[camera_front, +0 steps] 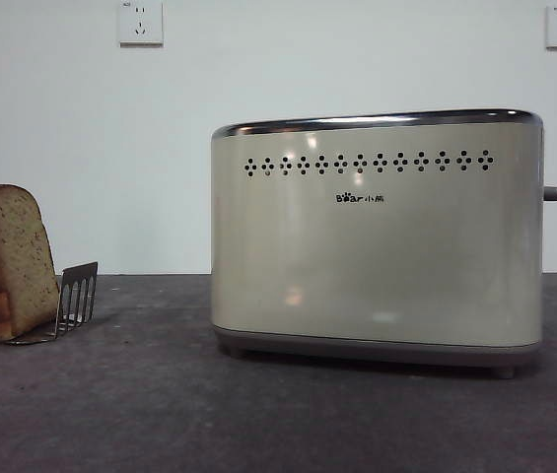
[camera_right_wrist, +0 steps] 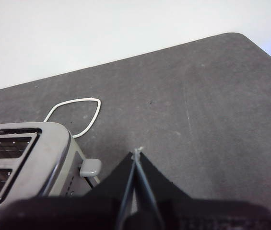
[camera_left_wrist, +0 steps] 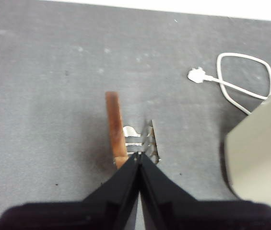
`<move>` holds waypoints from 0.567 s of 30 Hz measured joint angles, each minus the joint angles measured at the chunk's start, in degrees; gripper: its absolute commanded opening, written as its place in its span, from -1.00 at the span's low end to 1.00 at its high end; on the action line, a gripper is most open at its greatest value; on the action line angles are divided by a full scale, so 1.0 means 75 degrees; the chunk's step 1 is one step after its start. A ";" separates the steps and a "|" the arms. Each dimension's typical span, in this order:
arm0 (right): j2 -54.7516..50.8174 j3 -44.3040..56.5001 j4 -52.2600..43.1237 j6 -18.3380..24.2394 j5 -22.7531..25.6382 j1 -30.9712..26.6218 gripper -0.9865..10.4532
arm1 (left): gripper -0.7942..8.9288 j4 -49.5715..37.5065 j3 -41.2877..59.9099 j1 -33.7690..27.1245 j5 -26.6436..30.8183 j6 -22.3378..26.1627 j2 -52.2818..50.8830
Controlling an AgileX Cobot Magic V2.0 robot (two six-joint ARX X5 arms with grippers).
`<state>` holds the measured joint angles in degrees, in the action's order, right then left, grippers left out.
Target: Pick up a slice of bread from the rack,put the bread on the toaster,press the button
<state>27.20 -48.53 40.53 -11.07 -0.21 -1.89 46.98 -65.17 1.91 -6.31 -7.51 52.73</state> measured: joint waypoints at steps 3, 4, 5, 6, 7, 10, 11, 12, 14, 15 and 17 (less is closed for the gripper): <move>0.0309 -0.0504 0.0373 0.0297 -0.0297 0.0000 -0.83 | -0.85 0.0877 -0.0962 0.0000 -0.0012 0.0093 0.0697; 0.0425 -0.0641 0.0449 0.0478 -0.0510 0.0000 -0.83 | -0.85 0.1207 -0.1297 0.0000 -0.0015 0.0140 0.0956; 0.0536 -0.0752 0.0527 0.0653 -0.0714 0.0000 -0.83 | -0.85 0.1463 -0.1574 0.0000 -0.0015 0.0192 0.1183; 0.0664 -0.0874 0.0629 0.0854 -0.0956 0.0000 -0.83 | -0.85 0.1754 -0.1891 0.0000 -0.0015 0.0262 0.1451; 0.0793 -0.0988 0.0708 0.1052 -0.1215 0.0000 -0.83 | -0.85 0.2005 -0.2200 0.0000 -0.0015 0.0335 0.1722; 0.1128 -0.1262 0.0866 0.1454 -0.2060 0.0000 -0.83 | -0.84 0.2699 -0.3051 0.0000 -0.0015 0.0542 0.2498; 0.1230 -0.1335 0.0889 0.1521 -0.2337 0.0000 -0.83 | -0.84 0.2908 -0.3299 0.0000 -0.0015 0.0592 0.2731; 0.1343 -0.1411 0.0903 0.1582 -0.2658 0.0000 -0.83 | -0.84 0.3147 -0.3573 0.0000 -0.0015 0.0644 0.3005; 0.1545 -0.1547 0.0982 0.1658 -0.3212 0.0000 -0.83 | -0.81 0.3538 -0.4048 0.0000 -0.0015 0.0752 0.3526; 0.1649 -0.1623 0.1043 0.1702 -0.3488 0.0000 -0.83 | -0.75 0.3675 -0.4266 0.0000 -0.0015 0.0816 0.3803; 0.1798 -0.1731 0.1116 0.1798 -0.3934 0.0000 -0.83 | -0.52 0.3768 -0.4584 0.0000 -0.0017 0.0889 0.4307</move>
<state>40.69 -61.52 48.90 2.42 -29.71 -1.89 75.24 -99.55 1.91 -6.44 -0.84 85.03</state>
